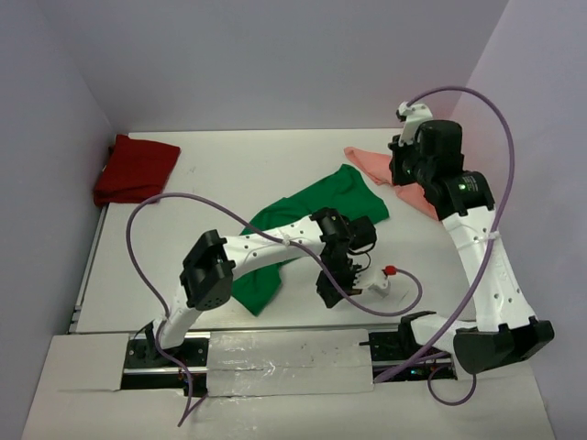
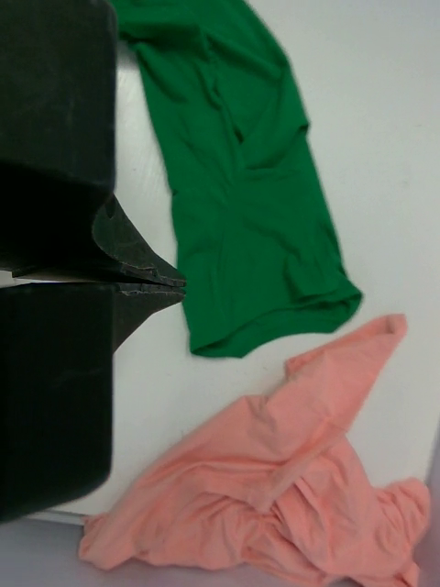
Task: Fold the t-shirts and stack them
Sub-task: Rotate the tshirt 90 degrees
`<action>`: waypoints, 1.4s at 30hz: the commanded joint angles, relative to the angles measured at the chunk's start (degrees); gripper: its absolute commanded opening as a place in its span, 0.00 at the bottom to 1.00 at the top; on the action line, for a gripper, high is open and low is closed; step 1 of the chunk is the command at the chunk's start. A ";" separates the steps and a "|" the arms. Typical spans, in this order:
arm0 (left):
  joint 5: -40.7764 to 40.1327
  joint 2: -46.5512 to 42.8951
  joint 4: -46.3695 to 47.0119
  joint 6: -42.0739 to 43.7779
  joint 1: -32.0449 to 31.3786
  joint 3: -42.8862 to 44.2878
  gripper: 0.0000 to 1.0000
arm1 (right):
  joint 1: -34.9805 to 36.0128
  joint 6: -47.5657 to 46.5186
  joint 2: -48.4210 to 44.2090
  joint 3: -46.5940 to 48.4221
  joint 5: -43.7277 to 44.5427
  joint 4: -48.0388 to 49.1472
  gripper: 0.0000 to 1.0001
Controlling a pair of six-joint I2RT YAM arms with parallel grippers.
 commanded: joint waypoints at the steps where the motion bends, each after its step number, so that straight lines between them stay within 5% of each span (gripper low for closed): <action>1: -1.51 -2.02 5.80 -7.18 2.16 2.49 0.00 | -0.24 -1.24 1.00 -6.18 -3.11 3.89 0.00; 7: -11.01 -14.06 24.00 -23.41 15.15 -2.88 0.00 | -0.24 -4.94 10.73 -11.38 -9.34 7.50 0.00; 10: -14.70 -26.33 36.72 -29.24 25.00 -13.12 0.00 | -0.24 -5.20 17.15 -10.76 -11.63 9.17 0.00; 16: -33.75 -45.68 57.69 -25.49 35.21 -32.75 0.00 | -0.15 -2.92 29.82 -3.39 -14.27 9.53 0.00; 26: -18.86 -44.84 55.95 -28.83 54.62 -40.49 0.00 | 0.11 4.19 54.08 14.89 -15.42 -0.83 0.00; 37: -4.97 -38.51 58.06 -27.69 63.95 -46.56 0.00 | 1.51 6.13 62.71 20.43 -11.31 -5.52 0.00; 42: -2.59 -40.62 60.96 -26.54 65.10 -49.81 0.00 | 3.01 8.42 67.97 33.94 -9.97 -6.73 0.00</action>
